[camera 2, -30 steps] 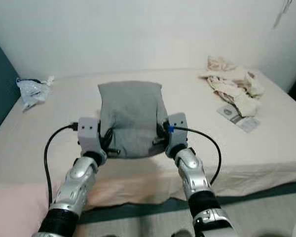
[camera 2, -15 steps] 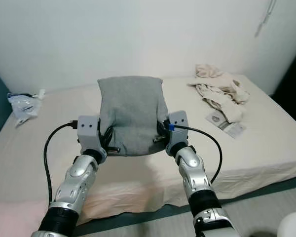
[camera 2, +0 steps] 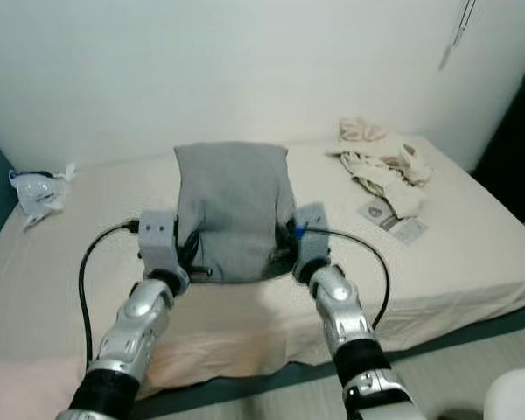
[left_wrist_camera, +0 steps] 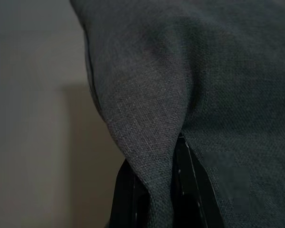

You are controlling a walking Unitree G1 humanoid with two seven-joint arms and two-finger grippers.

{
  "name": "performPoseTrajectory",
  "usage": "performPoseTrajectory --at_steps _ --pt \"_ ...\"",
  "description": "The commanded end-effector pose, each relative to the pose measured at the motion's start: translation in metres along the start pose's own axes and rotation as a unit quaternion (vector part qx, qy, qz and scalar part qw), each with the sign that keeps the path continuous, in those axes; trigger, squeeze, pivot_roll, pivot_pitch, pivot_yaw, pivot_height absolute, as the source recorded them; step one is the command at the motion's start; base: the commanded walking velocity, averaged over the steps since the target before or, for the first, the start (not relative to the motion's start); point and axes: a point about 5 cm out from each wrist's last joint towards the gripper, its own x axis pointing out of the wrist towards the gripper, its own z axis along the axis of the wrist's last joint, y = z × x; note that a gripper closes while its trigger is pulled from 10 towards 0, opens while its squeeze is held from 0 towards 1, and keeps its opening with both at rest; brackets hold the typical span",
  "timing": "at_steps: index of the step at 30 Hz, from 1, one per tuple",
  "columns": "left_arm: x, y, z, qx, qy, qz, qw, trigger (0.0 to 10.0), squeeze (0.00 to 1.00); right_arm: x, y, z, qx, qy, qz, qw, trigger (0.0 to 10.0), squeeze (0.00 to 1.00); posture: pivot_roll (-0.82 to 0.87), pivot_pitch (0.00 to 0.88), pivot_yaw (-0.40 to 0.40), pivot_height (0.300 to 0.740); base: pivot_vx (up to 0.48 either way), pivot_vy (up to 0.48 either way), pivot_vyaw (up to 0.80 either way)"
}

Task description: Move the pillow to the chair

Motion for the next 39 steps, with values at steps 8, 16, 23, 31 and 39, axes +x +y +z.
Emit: performPoseTrajectory --at_steps 8,16,23,31,39 --pt "-0.006 0.022 -0.009 0.031 0.013 0.027 0.999 10.0 0.0 -0.014 -0.011 -0.023 0.015 0.029 -0.04 0.999 10.0 0.0 0.02 0.022 -0.019 0.74 0.0 0.0 0.0" --pt "-0.005 0.017 -0.01 0.047 0.005 0.012 0.999 10.0 0.0 -0.01 -0.008 -0.021 0.026 0.021 -0.036 0.999 10.0 0.0 0.02 0.018 -0.017 0.74 0.0 0.0 -0.17" --pt "-0.006 0.013 -0.009 0.038 -0.001 0.004 0.999 10.0 0.0 -0.011 -0.007 -0.022 0.024 0.021 -0.032 0.999 10.0 0.0 0.01 0.028 -0.015 0.74 0.0 0.0 -0.8" --pt "-0.006 0.009 -0.008 0.039 -0.004 0.002 0.999 10.0 0.0 -0.013 -0.007 -0.023 0.026 0.019 -0.032 0.999 10.0 0.0 0.01 0.041 -0.014 0.74 0.0 0.0 -0.8" --pt "-0.008 0.011 -0.008 0.039 -0.004 0.005 0.999 10.0 0.0 -0.013 -0.008 -0.023 0.026 0.018 -0.032 0.999 10.0 0.0 0.01 0.049 -0.016 0.74 0.0 0.0 -0.8"
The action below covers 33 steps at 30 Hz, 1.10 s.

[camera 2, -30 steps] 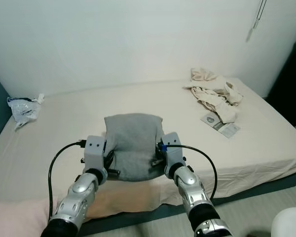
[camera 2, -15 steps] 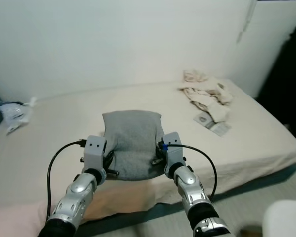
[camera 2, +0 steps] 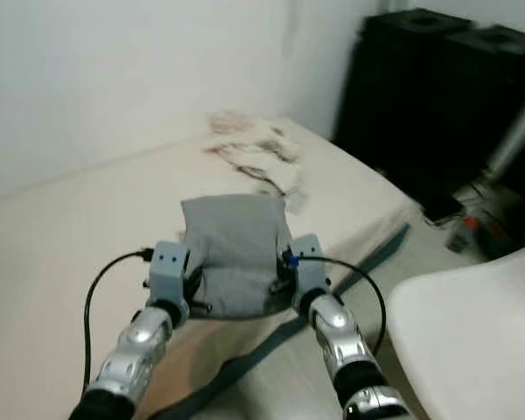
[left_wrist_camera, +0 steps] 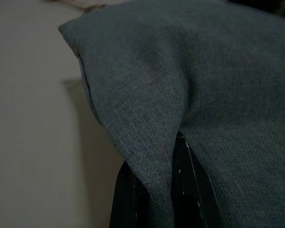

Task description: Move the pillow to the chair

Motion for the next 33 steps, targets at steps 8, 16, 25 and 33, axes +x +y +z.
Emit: performPoseTrajectory --at_steps 8,16,25,33 --pt "-0.0029 0.0196 0.0091 0.008 -0.03 0.046 0.998 10.0 0.0 -0.0003 -0.0023 0.0041 -0.003 -0.012 -0.001 1.0 10.0 0.0 0.01 0.053 -0.02 0.74 0.0 0.0 -0.8" --pt "-0.0032 0.0218 0.0091 0.006 -0.03 0.052 0.998 10.0 0.0 0.0005 -0.0025 0.0055 -0.003 -0.013 0.001 1.0 10.0 0.0 0.01 0.054 -0.02 0.74 0.0 0.0 -0.8" --pt "-0.0038 0.0242 0.0078 0.001 -0.028 0.064 0.998 10.0 0.0 0.0013 -0.0031 0.0075 -0.005 -0.012 0.005 1.0 10.0 0.0 0.01 0.067 -0.029 0.74 0.0 0.0 -0.8" --pt "-0.0039 0.0238 0.0082 -0.001 -0.028 0.066 0.997 10.0 0.0 0.0035 -0.0014 0.0092 -0.001 -0.01 0.006 1.0 10.0 0.0 0.01 0.071 -0.034 0.74 0.0 0.0 -0.8"
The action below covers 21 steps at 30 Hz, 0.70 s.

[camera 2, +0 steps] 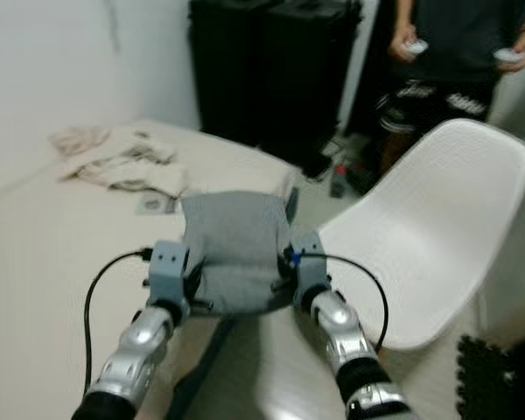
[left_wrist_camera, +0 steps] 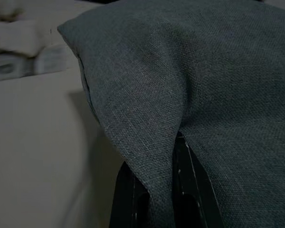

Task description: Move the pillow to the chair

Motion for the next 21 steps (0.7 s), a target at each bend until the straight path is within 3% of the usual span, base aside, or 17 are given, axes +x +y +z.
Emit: performPoseTrajectory --at_steps 1,21 --pt "0.0 0.018 0.007 0.0 -0.02 0.045 0.999 10.0 0.0 -0.003 -0.005 -0.003 0.002 0.007 -0.011 1.0 10.0 0.0 0.01 0.071 -0.034 0.74 0.0 0.0 -0.8" --pt "0.001 0.019 0.004 0.005 -0.009 0.039 0.999 10.0 0.0 -0.007 -0.008 -0.014 0.012 0.03 -0.031 0.999 10.0 0.0 0.02 0.071 -0.029 0.74 0.0 0.0 -0.8"
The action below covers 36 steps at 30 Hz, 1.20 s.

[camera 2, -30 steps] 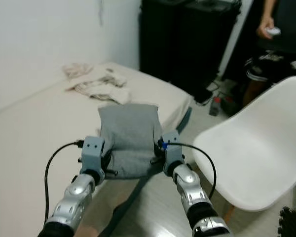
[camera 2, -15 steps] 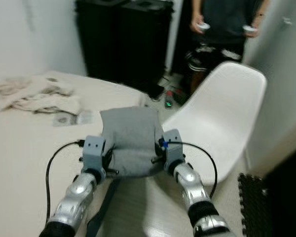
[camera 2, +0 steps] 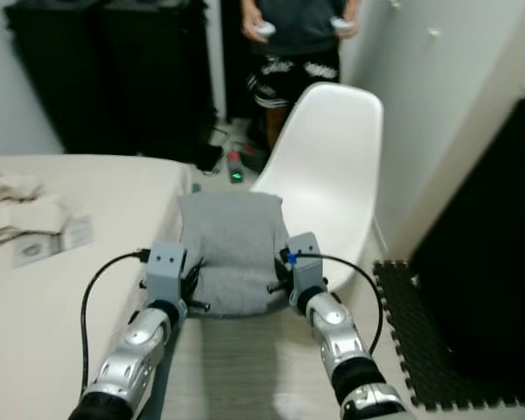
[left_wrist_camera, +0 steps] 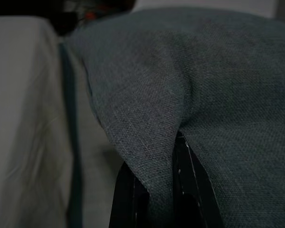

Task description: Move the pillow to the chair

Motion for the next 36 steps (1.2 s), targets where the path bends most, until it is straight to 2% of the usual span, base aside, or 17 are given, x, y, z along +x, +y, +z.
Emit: performPoseTrajectory --at_steps 1,17,22,32,36 --pt "0.002 0.0169 0.0094 0.001 -0.02 0.036 0.999 10.0 0.0 -0.0054 -0.0125 -0.004 -0.001 0.007 -0.025 1.0 10.0 0.0 0.01 0.07 -0.028 0.74 0.0 0.0 -0.8" --pt "0.0018 0.0167 0.0086 -0.001 -0.018 0.03 0.999 10.0 0.0 -0.0069 -0.0119 -0.0074 0.002 0.009 -0.028 1.0 10.0 0.0 0.02 0.075 -0.017 0.74 0.0 0.0 -0.8" --pt "0.0006 0.0127 0.0098 -0.015 -0.023 0.022 0.999 10.0 0.0 -0.0061 -0.007 -0.0099 -0.009 0.015 -0.012 1.0 10.0 0.0 0.02 0.075 -0.018 0.74 0.0 0.0 0.0" --pt "0.0002 0.0143 0.0131 -0.006 -0.038 0.033 0.999 10.0 0.0 -0.0044 -0.0081 -0.0054 -0.004 0.006 -0.013 1.0 10.0 0.0 0.02 0.079 -0.024 0.74 0.0 0.0 0.0" --pt "-0.0006 0.0168 0.0138 -0.012 -0.042 0.038 0.998 10.0 0.0 -0.004 -0.0084 -0.0035 -0.003 0.002 -0.009 1.0 10.0 0.0 0.02 0.08 -0.024 0.74 0.278 0.0 0.0"
